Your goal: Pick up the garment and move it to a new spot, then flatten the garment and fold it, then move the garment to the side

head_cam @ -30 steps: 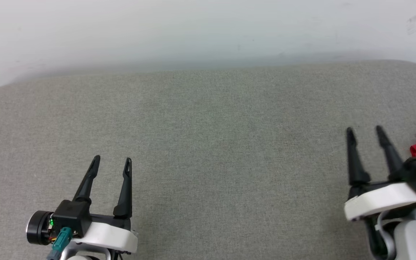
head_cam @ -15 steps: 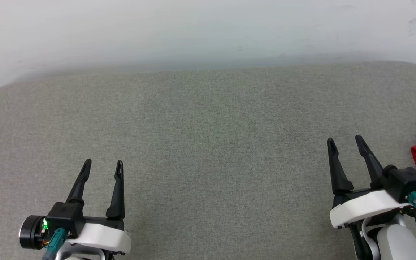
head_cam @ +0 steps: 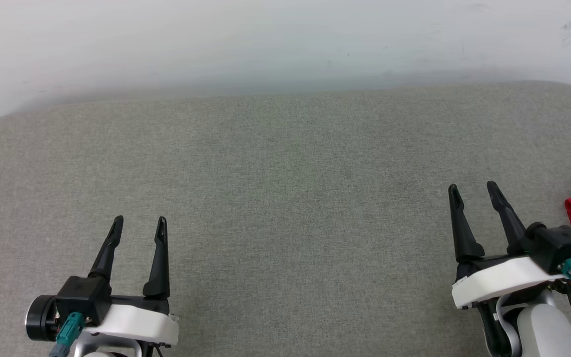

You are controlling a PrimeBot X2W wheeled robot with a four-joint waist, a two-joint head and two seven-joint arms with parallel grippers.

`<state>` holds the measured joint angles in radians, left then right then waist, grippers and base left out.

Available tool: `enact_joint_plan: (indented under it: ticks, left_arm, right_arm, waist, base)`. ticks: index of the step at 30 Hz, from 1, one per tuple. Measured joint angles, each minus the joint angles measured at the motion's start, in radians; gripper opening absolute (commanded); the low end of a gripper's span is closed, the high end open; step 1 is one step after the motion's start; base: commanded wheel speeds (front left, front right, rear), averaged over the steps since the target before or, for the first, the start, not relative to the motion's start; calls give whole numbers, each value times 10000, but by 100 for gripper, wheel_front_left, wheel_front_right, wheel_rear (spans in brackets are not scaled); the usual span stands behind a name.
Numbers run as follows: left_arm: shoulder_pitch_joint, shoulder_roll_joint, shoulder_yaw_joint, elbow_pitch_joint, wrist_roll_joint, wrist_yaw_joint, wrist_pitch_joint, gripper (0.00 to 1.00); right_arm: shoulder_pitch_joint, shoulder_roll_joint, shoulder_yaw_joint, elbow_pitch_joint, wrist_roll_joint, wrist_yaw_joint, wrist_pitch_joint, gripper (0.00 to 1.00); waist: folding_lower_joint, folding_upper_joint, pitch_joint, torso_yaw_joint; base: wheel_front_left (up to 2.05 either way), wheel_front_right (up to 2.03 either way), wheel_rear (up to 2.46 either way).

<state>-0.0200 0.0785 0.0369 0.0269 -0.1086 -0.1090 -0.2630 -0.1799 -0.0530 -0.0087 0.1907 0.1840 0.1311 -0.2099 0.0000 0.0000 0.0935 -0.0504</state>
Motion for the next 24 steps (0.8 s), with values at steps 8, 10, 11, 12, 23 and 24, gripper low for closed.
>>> enact_joint_plan:
  ticks: [8,10,11,12,23,24]
  left_arm:
    - [-9,-77,82,2,52,-69,0,100]
    - [-10,-102,82,12,69,-105,0,100]
    - [-19,-115,94,-6,58,-113,0,100]
    - [-28,-128,92,29,54,-111,0,0]
    - [127,-221,111,614,-1450,-111,416,0]
    - [123,-221,119,631,-1655,-113,470,0]
  right_arm:
    - [3,4,-4,-198,-52,0,123,100]
    - [7,4,17,-242,-92,0,138,100]
    - [10,4,19,-270,-92,0,150,100]
    - [15,2,17,-236,-88,2,157,0]
    - [341,2,-46,123,1377,2,453,0]
    - [347,2,-58,127,1570,2,516,0]
  waist:
    - [0,0,72,-21]
    - [0,0,101,-20]
    - [0,0,124,-19]
    - [1,0,138,-18]
    - [1,0,71,15]
    - [1,0,63,20]
  base:
    - [0,0,0]
    - [0,0,0]
    - [0,0,0]
    - [0,0,0]
    - [0,0,0]
    - [0,0,0]
